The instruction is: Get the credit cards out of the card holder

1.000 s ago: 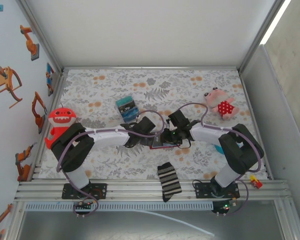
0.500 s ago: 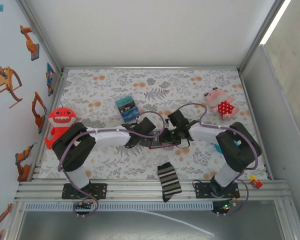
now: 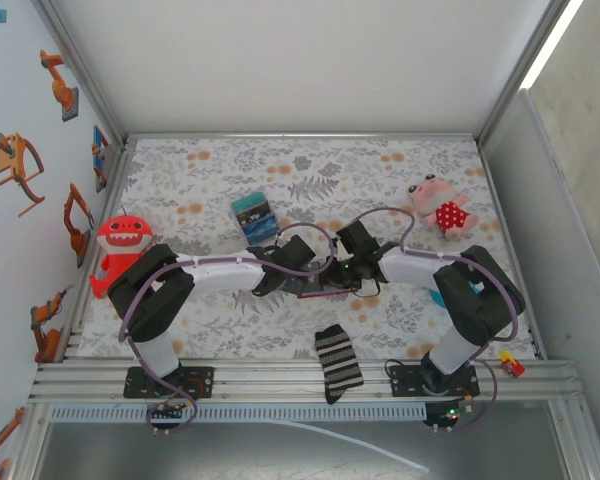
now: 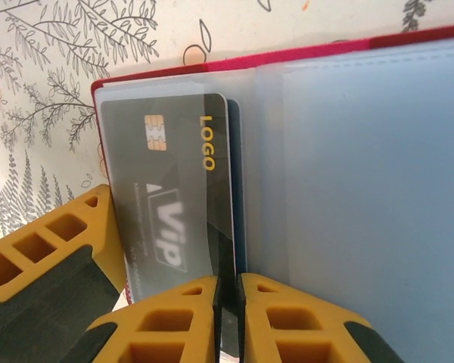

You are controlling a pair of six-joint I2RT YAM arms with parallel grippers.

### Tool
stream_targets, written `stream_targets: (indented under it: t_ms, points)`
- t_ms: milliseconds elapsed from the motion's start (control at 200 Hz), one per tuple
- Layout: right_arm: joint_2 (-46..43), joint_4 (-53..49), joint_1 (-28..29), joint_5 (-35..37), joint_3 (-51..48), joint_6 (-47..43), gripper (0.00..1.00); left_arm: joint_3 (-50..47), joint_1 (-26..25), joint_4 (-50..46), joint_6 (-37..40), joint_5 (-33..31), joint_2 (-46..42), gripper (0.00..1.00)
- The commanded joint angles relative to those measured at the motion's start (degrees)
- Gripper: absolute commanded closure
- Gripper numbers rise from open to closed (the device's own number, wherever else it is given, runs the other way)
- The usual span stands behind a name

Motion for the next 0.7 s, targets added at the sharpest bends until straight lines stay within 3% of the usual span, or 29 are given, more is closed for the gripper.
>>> stream_targets:
  t_ms: [0,305,696]
  points:
    - [-1.73,3.05,0.01,-2.95,-0.96,0.29,0.87,0.38,-0.49,-3.91,1.19,-0.55,1.72,0.03]
    - [-2.35,7.08,-1.13,-5.39,-2.99,1.36,0.93,0.36,-0.46,-4.11,1.02,-0.51,1.97,0.03]
    - [-0.69,13.80,-1.75,-9.00,-5.01,3.32,0.91,0.77,-0.50,-4.07,1.14,-0.35,2.23,0.03]
